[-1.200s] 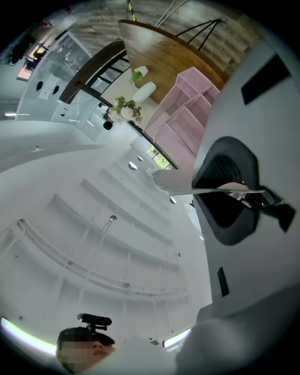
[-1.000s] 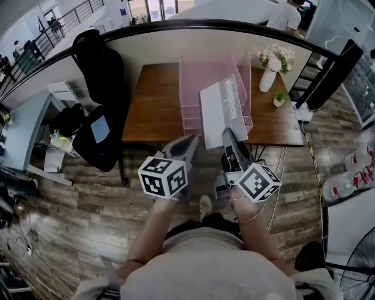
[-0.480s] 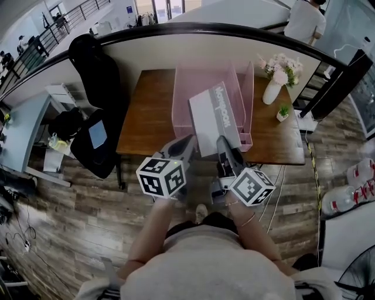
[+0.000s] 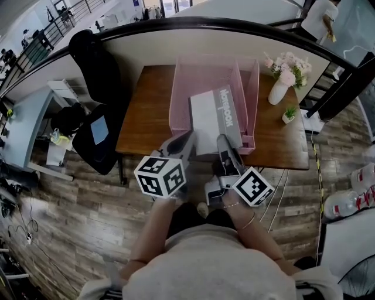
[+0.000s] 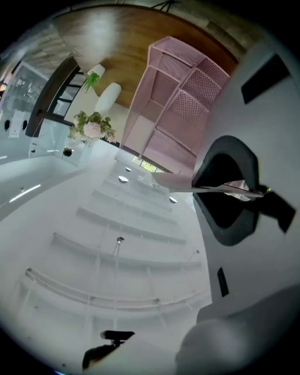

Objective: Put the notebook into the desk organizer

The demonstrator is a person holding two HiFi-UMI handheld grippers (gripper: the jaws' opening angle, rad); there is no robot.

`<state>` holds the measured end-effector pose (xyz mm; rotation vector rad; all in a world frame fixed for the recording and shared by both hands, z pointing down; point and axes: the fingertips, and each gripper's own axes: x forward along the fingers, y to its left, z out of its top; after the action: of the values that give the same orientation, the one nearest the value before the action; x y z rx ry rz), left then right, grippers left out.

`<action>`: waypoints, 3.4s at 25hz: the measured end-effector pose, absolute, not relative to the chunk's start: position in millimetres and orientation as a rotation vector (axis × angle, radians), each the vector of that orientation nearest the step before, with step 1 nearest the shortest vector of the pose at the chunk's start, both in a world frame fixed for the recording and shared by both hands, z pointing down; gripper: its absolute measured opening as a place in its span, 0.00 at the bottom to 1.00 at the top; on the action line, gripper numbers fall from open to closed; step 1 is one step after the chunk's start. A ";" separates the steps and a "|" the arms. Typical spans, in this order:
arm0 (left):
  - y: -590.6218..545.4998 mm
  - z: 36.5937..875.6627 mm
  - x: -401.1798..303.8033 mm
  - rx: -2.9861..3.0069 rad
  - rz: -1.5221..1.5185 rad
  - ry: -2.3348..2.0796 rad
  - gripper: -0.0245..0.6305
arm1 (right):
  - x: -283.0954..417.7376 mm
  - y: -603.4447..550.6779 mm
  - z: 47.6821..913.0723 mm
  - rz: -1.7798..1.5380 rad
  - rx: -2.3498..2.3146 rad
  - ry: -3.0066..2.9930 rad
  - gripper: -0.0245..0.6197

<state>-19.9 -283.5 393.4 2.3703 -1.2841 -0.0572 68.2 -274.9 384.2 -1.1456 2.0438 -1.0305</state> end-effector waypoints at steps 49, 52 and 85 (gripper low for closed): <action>-273.7 405.3 -33.5 2.368 -0.038 -1.162 0.04 | 49.9 -256.3 423.7 -1.216 -1.140 1.861 0.20; -272.3 405.4 -32.2 2.371 -0.036 -1.161 0.04 | 48.9 -255.1 427.6 -1.220 -1.145 1.872 0.17; -304.0 400.9 -31.0 2.393 -0.028 -1.184 0.04 | 48.3 -313.6 436.0 -1.235 -1.201 1.849 0.19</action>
<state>-31.0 -304.0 400.9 2.3930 -1.1843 -0.0282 48.3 -313.6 436.0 -1.2014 1.8490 -1.2353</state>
